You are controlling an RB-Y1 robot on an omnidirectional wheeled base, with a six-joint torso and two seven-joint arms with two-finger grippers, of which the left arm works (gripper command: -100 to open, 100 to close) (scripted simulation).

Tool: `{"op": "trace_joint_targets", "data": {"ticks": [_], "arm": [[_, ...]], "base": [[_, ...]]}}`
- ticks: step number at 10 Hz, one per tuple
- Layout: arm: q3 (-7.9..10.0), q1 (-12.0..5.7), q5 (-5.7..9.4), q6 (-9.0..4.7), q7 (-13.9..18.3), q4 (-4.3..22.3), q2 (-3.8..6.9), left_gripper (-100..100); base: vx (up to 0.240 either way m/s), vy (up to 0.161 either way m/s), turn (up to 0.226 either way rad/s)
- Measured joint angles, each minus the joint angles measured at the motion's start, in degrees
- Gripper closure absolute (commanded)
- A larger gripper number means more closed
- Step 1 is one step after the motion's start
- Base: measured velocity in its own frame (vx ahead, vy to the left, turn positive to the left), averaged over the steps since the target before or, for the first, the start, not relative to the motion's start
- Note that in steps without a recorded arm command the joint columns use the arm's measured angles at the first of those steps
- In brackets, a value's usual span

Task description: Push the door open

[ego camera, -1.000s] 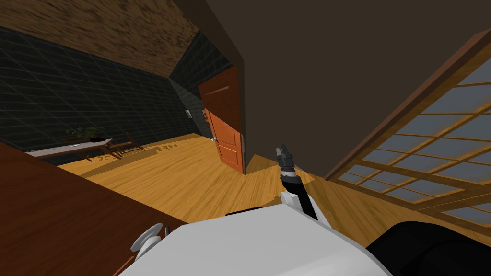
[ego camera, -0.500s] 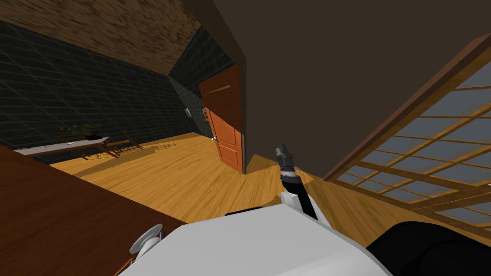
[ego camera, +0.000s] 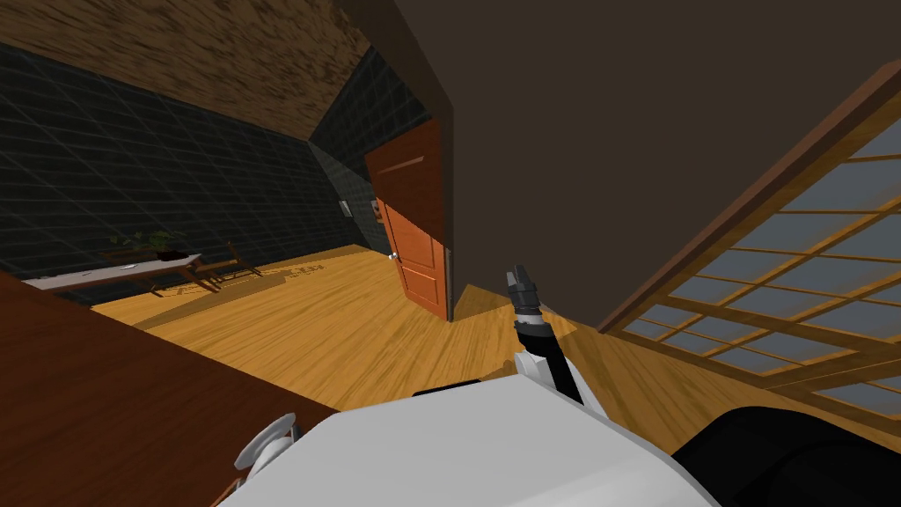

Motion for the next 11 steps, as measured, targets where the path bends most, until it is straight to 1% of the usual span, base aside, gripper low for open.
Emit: {"op": "trace_joint_targets", "data": {"ticks": [1,3,5,6,8,9,10,11], "arm": [[0.77,-0.34,0.02,0.05,-0.30,0.01,-0.32,100],[2.41,-1.70,0.05,-0.01,-0.28,1.45,-0.97,100],[4.20,-1.99,0.33,0.70,-0.97,1.12,-1.57,100],[5.12,-2.54,0.30,0.72,-1.17,1.64,-2.05,100],[7.17,-3.06,0.60,1.35,-1.98,1.55,-2.76,100],[8.19,-3.28,0.69,1.58,-2.67,1.30,-3.45,100],[9.30,-3.74,0.81,1.76,-3.15,1.50,-3.90,100],[10.51,-4.23,0.97,2.00,-3.26,1.95,-4.13,100]], "base": [[0.064,0.075,-0.001],[0.079,0.092,-0.006],[0.079,0.093,0.000],[0.070,0.090,-0.004],[0.088,0.102,0.001],[0.093,0.104,-0.001],[0.094,0.094,-0.004],[0.083,0.099,-0.005]]}}
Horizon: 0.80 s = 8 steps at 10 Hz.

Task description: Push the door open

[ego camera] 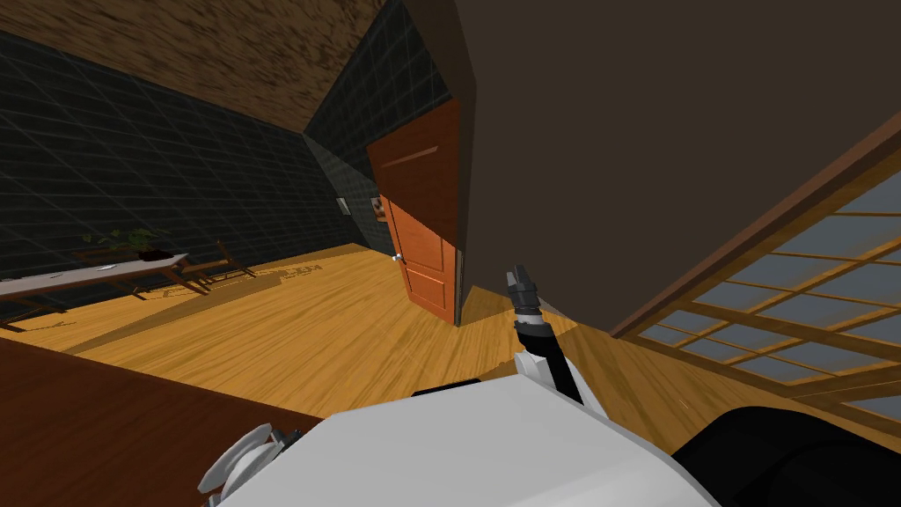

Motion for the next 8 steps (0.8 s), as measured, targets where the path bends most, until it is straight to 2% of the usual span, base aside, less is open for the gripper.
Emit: {"op": "trace_joint_targets", "data": {"ticks": [3,4,8], "arm": [[3.52,-1.04,0.42,0.76,-0.90,0.47,-1.20,100],[4.76,-1.99,0.53,0.87,-0.97,1.50,-1.46,100],[9.27,-3.14,1.06,1.84,-2.47,1.69,-3.17,100]], "base": [[0.092,0.097,0.006],[0.081,0.110,0.000],[0.085,0.098,0.003]]}}
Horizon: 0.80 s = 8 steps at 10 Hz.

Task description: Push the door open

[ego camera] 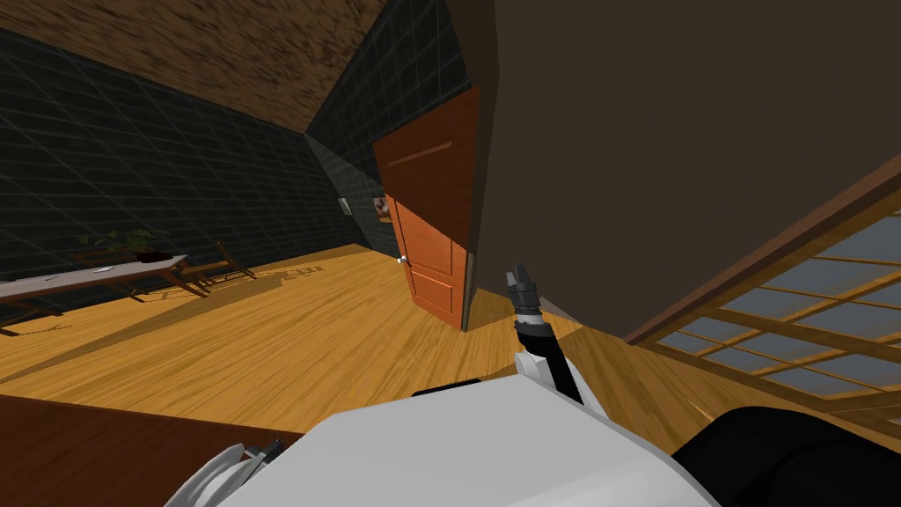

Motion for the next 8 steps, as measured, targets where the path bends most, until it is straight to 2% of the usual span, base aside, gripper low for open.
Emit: {"op": "trace_joint_targets", "data": {"ticks": [8], "arm": [[8.06,-3.07,0.90,1.18,-2.26,1.91,-2.83,100]], "base": [[0.072,0.097,0.005]]}}
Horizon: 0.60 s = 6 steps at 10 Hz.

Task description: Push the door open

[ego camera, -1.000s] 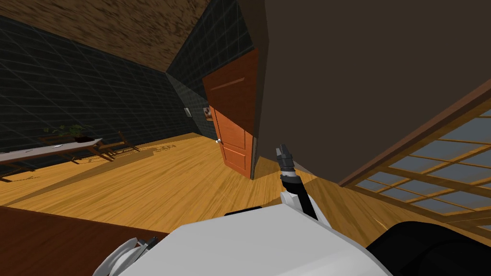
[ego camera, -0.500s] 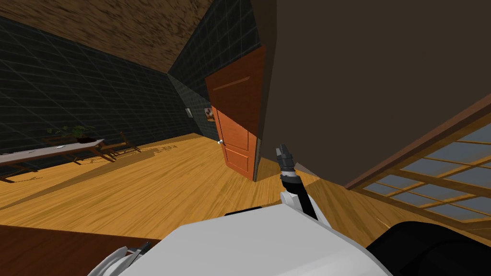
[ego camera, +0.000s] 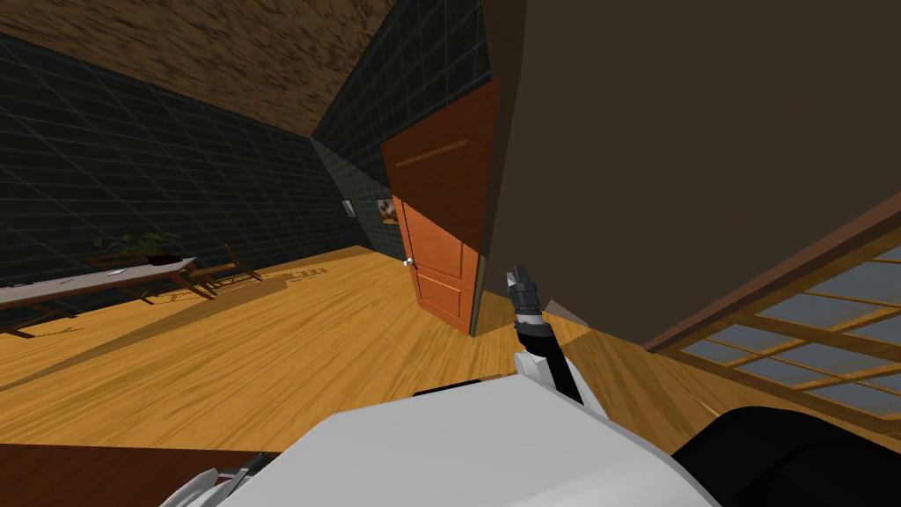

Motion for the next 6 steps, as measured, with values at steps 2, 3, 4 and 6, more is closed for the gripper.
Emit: {"op": "trace_joint_targets", "data": {"ticks": [2,3,4,6], "arm": [[1.23,-0.38,0.11,0.11,-0.33,0.14,-0.42,100],[1.37,-0.44,0.56,0.06,-0.44,0.32,-0.40,100],[1.58,-0.19,1.02,0.11,-0.72,0.01,-0.45,100],[2.08,-0.12,1.69,-0.31,-0.54,0.35,-0.10,100]], "base": [[0.041,0.080,0.016],[0.072,0.139,0.026],[0.068,0.152,0.018],[0.068,0.171,0.022]]}}
